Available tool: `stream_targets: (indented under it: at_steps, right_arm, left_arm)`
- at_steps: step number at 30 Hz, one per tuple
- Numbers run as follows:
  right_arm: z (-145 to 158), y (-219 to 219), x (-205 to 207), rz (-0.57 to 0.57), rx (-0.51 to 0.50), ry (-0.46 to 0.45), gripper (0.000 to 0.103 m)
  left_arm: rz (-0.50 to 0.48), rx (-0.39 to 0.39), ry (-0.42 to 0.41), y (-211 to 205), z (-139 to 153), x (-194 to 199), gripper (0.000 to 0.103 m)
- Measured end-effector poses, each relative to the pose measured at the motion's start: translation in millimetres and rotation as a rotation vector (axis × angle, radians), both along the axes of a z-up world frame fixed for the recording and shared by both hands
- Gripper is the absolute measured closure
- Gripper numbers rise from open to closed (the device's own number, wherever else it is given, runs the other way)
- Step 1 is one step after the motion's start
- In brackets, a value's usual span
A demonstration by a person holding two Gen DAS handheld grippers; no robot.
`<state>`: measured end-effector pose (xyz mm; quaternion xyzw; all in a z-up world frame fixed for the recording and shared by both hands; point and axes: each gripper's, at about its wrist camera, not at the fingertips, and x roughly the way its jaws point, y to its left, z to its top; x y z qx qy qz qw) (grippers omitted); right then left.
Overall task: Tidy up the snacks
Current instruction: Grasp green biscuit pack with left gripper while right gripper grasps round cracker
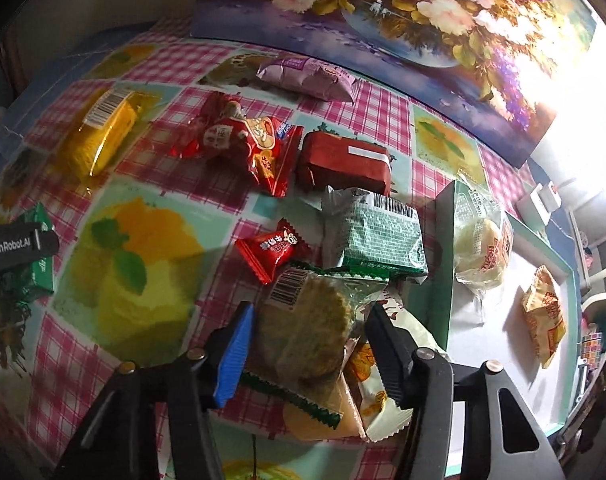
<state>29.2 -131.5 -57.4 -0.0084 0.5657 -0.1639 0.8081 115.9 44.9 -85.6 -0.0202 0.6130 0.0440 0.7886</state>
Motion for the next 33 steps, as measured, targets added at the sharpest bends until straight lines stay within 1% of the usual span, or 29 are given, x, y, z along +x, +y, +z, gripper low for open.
stream_targets:
  at_steps: [6, 11, 15, 16, 22, 25, 29, 32, 33]
  right_arm:
    - [3, -4, 1, -0.012, 0.023, -0.011, 0.051]
    - [5, -5, 1, -0.012, 0.036, -0.019, 0.056]
    - [12, -8, -1, -0.012, 0.066, -0.047, 0.068]
    - [13, -9, -1, -0.013, 0.072, -0.053, 0.069]
    - [13, -16, -2, -0.031, 0.127, -0.057, 0.069]
    - [12, -21, -3, -0.055, 0.168, -0.056, 0.067]
    - [11, -25, -4, -0.076, 0.214, -0.055, 0.067]
    - [10, -23, -3, -0.068, 0.224, -0.052, 0.06]
    - [9, -22, -3, -0.062, 0.227, -0.051, 0.055]
  left_arm:
    - [-0.001, -0.01, -0.006, 4, 7, 1, 0.061]
    - [-0.002, -0.015, -0.021, 8, 19, 2, 0.061]
    - [-0.001, -0.018, -0.047, 11, 33, 0, 0.061]
    - [-0.002, -0.015, -0.053, 11, 36, 0, 0.061]
    - [-0.011, -0.019, -0.049, 12, 40, 0, 0.061]
    - [-0.025, -0.016, -0.036, 9, 33, 1, 0.061]
    - [-0.073, -0.027, -0.009, -2, 23, -1, 0.061]
    - [-0.105, -0.037, 0.004, -9, 20, -1, 0.061]
    - [-0.112, -0.04, 0.008, -10, 19, -1, 0.061]
